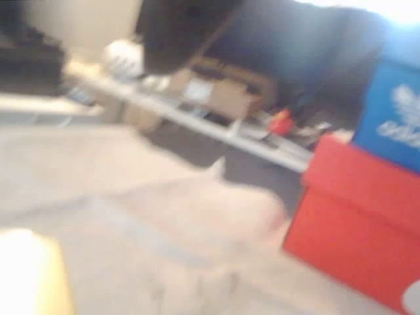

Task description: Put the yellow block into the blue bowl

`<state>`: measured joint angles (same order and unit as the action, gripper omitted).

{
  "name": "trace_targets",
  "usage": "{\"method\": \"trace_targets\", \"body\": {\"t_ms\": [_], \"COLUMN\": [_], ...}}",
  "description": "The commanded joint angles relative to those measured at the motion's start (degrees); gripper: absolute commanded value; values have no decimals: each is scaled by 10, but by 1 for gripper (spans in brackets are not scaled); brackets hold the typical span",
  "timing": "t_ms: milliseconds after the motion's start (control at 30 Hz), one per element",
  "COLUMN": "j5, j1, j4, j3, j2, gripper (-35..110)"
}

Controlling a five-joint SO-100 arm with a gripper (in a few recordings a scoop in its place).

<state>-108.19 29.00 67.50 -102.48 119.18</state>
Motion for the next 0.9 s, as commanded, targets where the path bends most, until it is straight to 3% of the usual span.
{"method": "trace_targets", "body": {"t_ms": [0,267,867], "j5": [-6,-15,-15], "j1": [2,-38,-45], "j4": [-6,-18,-191], "j3": [46,37,-32], "j2": [4,-32,-134], "gripper": [30,31,31]}}
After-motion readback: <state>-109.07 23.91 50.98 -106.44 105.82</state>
